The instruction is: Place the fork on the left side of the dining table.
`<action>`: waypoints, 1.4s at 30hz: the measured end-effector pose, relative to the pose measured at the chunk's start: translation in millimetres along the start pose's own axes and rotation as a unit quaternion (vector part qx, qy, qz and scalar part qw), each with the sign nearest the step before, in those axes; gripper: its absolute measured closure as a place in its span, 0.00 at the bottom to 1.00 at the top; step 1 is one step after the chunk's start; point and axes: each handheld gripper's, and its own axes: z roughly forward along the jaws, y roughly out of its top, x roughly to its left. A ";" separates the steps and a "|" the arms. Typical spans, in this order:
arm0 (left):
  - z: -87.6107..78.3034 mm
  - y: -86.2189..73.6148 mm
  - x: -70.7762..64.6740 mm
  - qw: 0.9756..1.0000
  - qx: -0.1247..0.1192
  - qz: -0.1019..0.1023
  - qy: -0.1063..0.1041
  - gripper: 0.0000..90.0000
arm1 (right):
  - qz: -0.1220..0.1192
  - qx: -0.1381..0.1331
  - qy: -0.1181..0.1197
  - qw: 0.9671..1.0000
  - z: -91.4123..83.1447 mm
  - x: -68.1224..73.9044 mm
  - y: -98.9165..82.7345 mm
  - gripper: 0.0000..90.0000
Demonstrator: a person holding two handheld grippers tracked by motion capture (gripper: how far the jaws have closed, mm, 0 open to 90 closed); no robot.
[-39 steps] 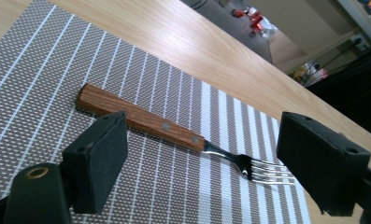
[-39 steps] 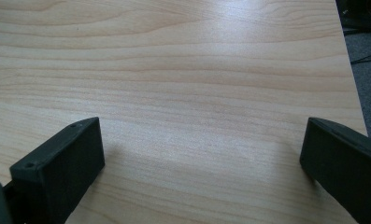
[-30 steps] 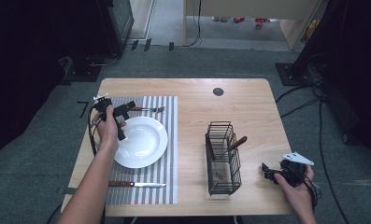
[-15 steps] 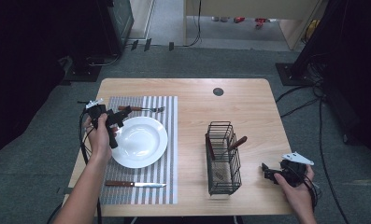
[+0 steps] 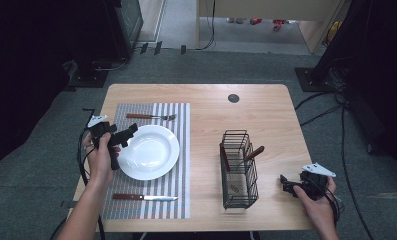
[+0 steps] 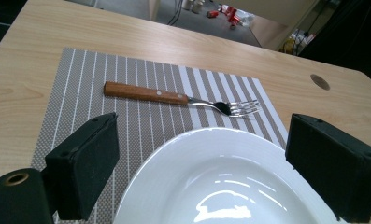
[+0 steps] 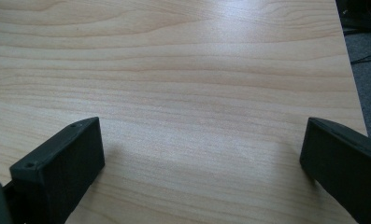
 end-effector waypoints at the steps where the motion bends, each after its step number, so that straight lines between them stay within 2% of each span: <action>1: -3.3 -3.4 -0.9 1.000 -0.001 0.009 0.003 0.11 | 0.000 0.000 0.000 1.000 0.0 0.0 0.0 0.00; 7: -14.0 -12.0 -1.4 1.000 -0.001 0.023 0.003 0.11 | 0.000 0.000 0.000 1.000 0.0 0.0 0.0 0.00; 15: -27.0 -21.5 -0.1 1.000 -0.003 0.025 -0.008 0.11 | 0.000 0.001 0.000 1.000 -0.1 0.0 0.0 0.00; 17: -32.4 -26.1 -0.9 0.999 -0.005 0.037 -0.004 0.11 | 0.000 0.001 0.000 1.000 -0.1 0.1 0.0 0.00; 21: -39.5 -33.6 -1.0 0.999 -0.003 0.042 -0.008 0.11 | 0.000 0.001 0.000 1.000 -0.1 0.0 0.0 0.00; 34: -60.1 -63.6 7.6 0.999 0.007 0.053 0.008 0.11 | 0.000 0.001 0.000 1.000 -0.1 0.0 0.0 0.00; 39: -71.0 -76.3 20.0 0.999 0.006 0.039 0.015 0.11 | 0.000 0.001 0.000 1.000 -0.1 0.1 0.0 0.00; 40: -71.0 -76.3 20.0 0.999 0.006 0.039 0.015 0.11 | 0.000 0.001 0.000 1.000 -0.1 0.1 0.0 0.00; 42: -77.1 -84.2 26.9 0.998 0.005 0.046 0.029 0.11 | 0.000 0.001 0.000 1.000 -0.1 0.1 0.0 0.00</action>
